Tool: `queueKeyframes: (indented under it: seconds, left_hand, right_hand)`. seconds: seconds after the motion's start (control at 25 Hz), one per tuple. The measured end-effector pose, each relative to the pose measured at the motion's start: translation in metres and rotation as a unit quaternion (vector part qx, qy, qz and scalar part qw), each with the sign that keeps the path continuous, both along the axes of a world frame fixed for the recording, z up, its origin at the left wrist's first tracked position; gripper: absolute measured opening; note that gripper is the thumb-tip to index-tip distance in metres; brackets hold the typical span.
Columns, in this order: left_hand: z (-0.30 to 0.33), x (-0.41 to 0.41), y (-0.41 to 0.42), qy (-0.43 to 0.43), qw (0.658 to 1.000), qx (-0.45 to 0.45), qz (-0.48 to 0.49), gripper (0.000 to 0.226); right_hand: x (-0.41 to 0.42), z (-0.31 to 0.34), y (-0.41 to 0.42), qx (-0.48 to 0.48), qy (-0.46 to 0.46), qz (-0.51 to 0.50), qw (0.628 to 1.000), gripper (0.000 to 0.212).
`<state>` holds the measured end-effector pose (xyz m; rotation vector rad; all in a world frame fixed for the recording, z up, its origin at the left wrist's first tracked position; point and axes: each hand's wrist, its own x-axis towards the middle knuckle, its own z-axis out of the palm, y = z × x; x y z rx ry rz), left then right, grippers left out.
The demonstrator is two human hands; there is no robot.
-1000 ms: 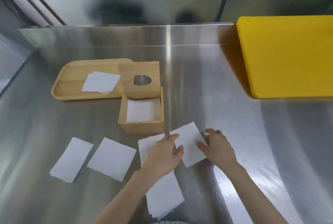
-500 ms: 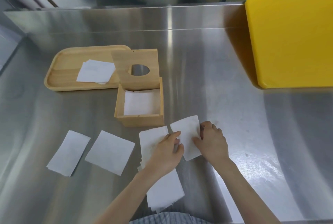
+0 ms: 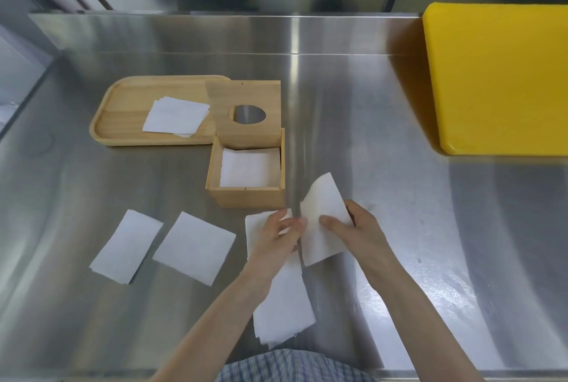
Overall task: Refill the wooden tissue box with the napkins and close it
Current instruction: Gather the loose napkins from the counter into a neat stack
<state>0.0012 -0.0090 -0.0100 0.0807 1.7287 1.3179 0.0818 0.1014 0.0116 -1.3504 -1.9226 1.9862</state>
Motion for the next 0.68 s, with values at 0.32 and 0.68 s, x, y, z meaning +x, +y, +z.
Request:
queueKeyframes:
  seconds: [0.32,0.68]
  left_hand:
    - [0.016,-0.002,-0.050,-0.176,0.978,0.109,0.031,0.024]
    - [0.015,-0.014,-0.104,-0.105,0.982,0.112,0.109,0.017]
  right_hand:
    - [0.001,0.013,-0.045,-0.052,0.019,0.049,0.997,0.026]
    - [0.005,-0.001,-0.079,0.057,-0.044,0.054,0.996,0.014]
